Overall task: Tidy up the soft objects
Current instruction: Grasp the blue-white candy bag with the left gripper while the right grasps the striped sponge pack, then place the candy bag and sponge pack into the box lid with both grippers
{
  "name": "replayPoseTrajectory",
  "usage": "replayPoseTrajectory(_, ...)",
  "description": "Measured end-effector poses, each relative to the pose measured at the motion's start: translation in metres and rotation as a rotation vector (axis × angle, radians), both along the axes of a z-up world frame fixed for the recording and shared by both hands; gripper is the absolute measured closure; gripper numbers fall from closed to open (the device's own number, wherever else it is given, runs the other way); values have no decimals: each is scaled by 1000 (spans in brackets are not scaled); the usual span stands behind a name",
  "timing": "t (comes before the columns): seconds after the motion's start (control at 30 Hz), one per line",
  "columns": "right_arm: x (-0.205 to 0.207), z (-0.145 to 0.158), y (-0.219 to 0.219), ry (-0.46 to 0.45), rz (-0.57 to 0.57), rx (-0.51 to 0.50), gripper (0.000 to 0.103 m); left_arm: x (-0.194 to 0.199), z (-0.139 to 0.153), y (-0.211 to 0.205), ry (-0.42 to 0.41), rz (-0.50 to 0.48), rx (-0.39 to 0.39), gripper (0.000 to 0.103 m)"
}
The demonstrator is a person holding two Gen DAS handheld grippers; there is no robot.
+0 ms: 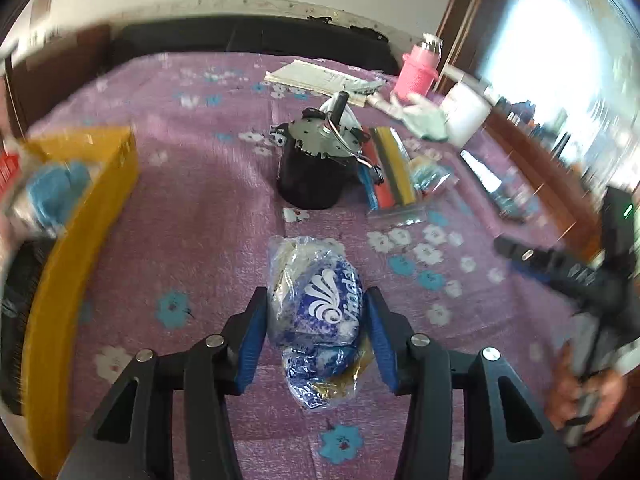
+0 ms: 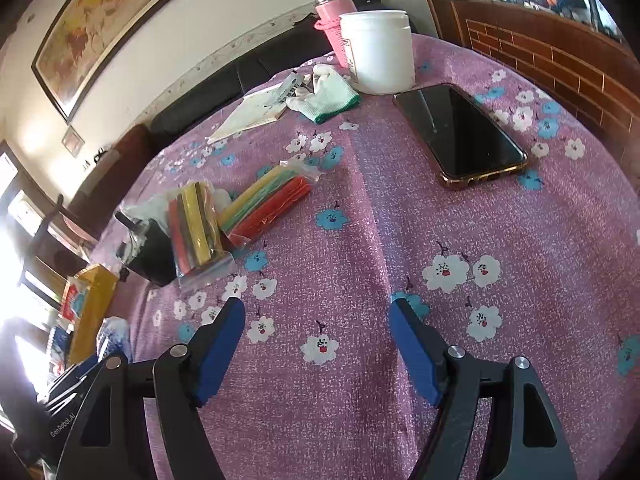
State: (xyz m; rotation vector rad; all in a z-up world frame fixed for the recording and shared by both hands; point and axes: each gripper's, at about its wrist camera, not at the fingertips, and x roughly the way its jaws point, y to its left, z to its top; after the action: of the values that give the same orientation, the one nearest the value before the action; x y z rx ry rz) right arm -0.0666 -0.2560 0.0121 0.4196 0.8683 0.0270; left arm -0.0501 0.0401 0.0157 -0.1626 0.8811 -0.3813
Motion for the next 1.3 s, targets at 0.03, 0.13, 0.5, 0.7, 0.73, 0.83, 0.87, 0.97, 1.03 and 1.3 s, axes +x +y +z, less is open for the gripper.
replayPoseTrajectory(0.03, 1, 2, 3, 0, 1, -22, 25, 0, 0, 6, 3, 7, -32, 56)
replayPoseTrajectory(0.13, 11, 14, 15, 8, 33, -79, 25, 10, -13, 29, 80, 33, -172, 55)
replayPoseTrajectory(0.5, 118, 22, 130, 60, 326, -413, 25, 12, -15, 35, 77, 22, -247, 44)
replayPoseTrajectory(0.7, 146, 12, 137, 79, 310, -422, 52, 11, -14, 33, 74, 11, -251, 40)
replayPoseTrajectory(0.73, 146, 11, 135, 92, 307, -413, 52, 11, -14, 34, 74, 11, -252, 40)
replayPoseTrajectory(0.83, 137, 14, 133, 91, 305, -377, 55, 11, -14, 34, 74, 12, -252, 40)
replayPoseTrajectory(0.87, 130, 18, 131, 87, 303, -358, 55, 11, -14, 33, 74, 12, -251, 40)
replayPoseTrajectory(0.97, 100, 35, 119, 59, 304, -282, 55, 12, -14, 32, 74, 10, -245, 39)
replayPoseTrajectory(1.03, 70, 49, 111, 27, 316, -259, 55, 12, -14, 31, 73, 6, -241, 37)
replayPoseTrajectory(1.3, -5, 41, 82, 46, 341, -203, 54, 12, -10, 9, 60, -23, -127, 23)
